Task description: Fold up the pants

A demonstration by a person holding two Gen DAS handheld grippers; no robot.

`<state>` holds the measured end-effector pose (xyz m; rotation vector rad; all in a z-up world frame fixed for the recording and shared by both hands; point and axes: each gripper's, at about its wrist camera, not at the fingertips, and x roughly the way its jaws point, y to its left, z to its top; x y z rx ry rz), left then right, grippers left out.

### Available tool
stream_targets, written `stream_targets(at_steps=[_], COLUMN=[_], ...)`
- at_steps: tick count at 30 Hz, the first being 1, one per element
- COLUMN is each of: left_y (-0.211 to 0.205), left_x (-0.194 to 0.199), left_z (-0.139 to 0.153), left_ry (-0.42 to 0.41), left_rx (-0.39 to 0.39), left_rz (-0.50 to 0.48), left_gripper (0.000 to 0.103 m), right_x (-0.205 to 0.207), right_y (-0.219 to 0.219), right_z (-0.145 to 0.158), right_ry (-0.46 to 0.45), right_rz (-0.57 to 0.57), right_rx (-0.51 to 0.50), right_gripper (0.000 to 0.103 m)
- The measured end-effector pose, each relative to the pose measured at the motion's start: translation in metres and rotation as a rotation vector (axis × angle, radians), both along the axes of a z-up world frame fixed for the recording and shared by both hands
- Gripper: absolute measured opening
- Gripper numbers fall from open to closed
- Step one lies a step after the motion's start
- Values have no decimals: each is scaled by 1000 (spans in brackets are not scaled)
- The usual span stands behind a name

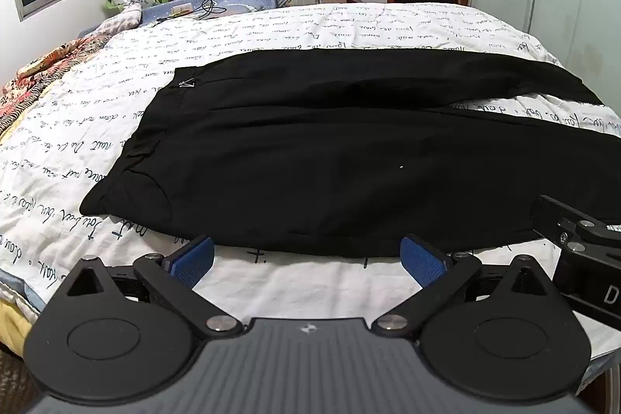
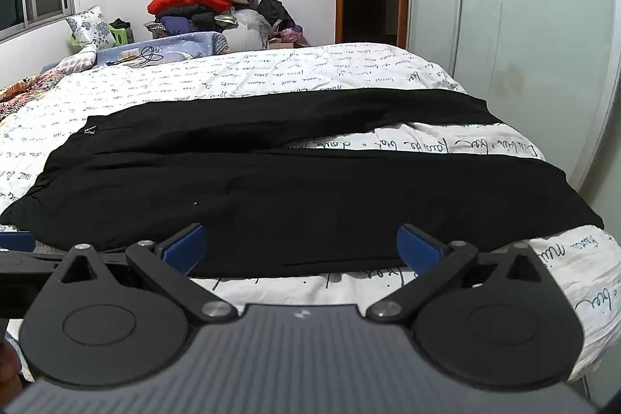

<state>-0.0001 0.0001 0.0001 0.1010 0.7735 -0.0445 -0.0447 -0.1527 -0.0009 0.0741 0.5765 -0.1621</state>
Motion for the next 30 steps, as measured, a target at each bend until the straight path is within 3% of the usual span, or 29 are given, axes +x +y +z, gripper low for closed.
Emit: stream_targets(at_steps=[30], left_y=[2], left_x=[1], left_z=[-1], left_ry=[-10], left_rx=[15], left_rz=[30], left_gripper=[103], right_x=[3], right_y=[-3], right_z=[-6], right_ry=[20], right_rz=[-11], right_rx=[25], right_gripper=[103])
